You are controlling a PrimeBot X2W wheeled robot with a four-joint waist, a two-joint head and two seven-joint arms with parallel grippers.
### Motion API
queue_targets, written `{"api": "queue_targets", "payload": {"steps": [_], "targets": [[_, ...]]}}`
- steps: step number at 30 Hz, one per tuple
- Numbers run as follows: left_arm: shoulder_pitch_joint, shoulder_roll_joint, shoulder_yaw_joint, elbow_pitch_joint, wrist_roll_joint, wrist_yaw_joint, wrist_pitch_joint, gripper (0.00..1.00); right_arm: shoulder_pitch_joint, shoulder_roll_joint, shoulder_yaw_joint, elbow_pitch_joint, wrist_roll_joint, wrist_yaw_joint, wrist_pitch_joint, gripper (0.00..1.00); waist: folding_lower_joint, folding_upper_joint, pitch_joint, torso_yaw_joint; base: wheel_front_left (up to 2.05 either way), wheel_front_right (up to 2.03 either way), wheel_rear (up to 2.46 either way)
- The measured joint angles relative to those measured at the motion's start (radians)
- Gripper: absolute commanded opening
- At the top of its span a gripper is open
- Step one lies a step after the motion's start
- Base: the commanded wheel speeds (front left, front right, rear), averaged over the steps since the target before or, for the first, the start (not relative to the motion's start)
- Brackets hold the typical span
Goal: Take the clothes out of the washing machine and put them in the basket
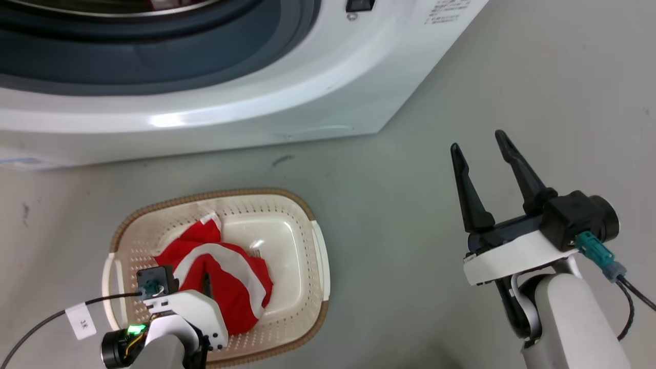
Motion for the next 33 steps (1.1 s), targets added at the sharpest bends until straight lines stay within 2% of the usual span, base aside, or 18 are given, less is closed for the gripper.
{"api": "queue_targets", "payload": {"steps": [10,19,26,33], "targets": [[0.167,-0.03,0.032,-0.273,0.043,-0.011,0.0,1.0,0.069,0.0,0.003,0.036,-0.01,0.0,0.012,1.0,-0.0001,0.0,-0.201,0.025,0.0,0.0,0.0],[0.306,-0.056,0.072,-0.624,0.109,-0.011,0.0,1.0,0.156,0.0,-0.029,0.012,-0.013,0.0,0.046,1.0,-0.0003,0.0,-0.36,0.062,0.0,0.0,0.0],[0.342,-0.06,0.077,-0.859,0.152,-0.007,0.0,1.0,0.188,0.0,-0.05,-0.025,-0.019,0.0,0.065,1.0,-0.0004,0.0,-0.412,0.076,0.0,0.0,0.0],[0.256,-0.06,0.078,-0.924,0.194,-0.012,0.0,1.0,0.19,0.0,-0.047,-0.056,-0.019,0.0,0.077,1.0,-0.0004,0.0,-0.398,0.064,0.0,0.0,0.0]]}}
